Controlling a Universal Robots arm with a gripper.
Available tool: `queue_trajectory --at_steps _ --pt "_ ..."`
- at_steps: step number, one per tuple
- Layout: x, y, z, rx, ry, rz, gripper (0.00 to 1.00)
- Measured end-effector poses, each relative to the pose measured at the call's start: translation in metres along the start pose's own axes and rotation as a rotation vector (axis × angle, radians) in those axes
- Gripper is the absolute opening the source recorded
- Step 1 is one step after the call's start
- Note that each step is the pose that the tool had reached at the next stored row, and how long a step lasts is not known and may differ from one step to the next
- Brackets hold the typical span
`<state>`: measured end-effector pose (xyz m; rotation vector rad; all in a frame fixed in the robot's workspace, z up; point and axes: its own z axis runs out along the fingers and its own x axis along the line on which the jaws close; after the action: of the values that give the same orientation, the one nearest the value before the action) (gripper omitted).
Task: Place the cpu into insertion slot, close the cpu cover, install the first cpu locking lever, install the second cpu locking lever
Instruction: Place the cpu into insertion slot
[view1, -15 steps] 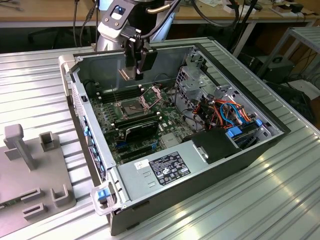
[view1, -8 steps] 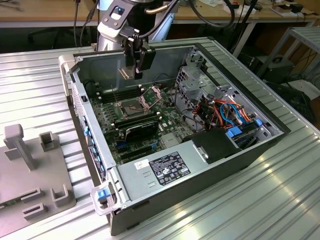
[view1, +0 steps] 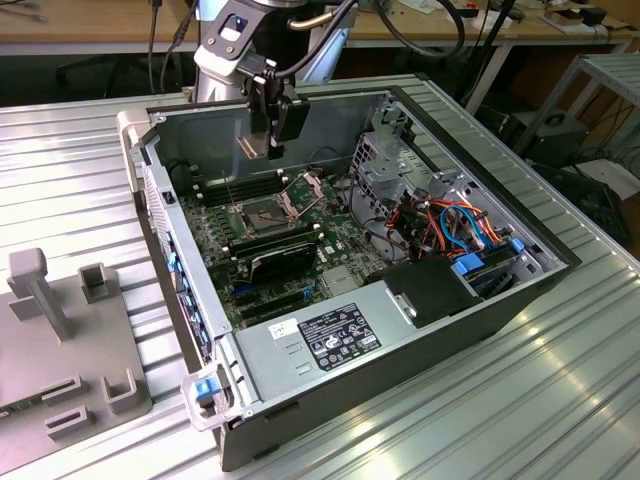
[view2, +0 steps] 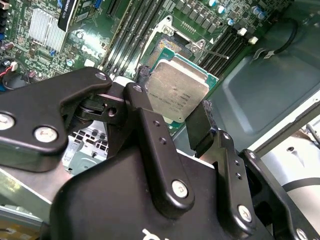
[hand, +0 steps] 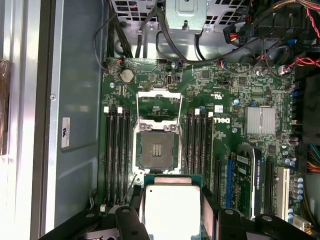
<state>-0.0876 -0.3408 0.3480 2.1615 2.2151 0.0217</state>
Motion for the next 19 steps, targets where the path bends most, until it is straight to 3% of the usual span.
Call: queue_trajectory --at_steps 19 --pt "0.0046 0.0004 0.0033 0.0003 -0.0005 0.008 0.55"
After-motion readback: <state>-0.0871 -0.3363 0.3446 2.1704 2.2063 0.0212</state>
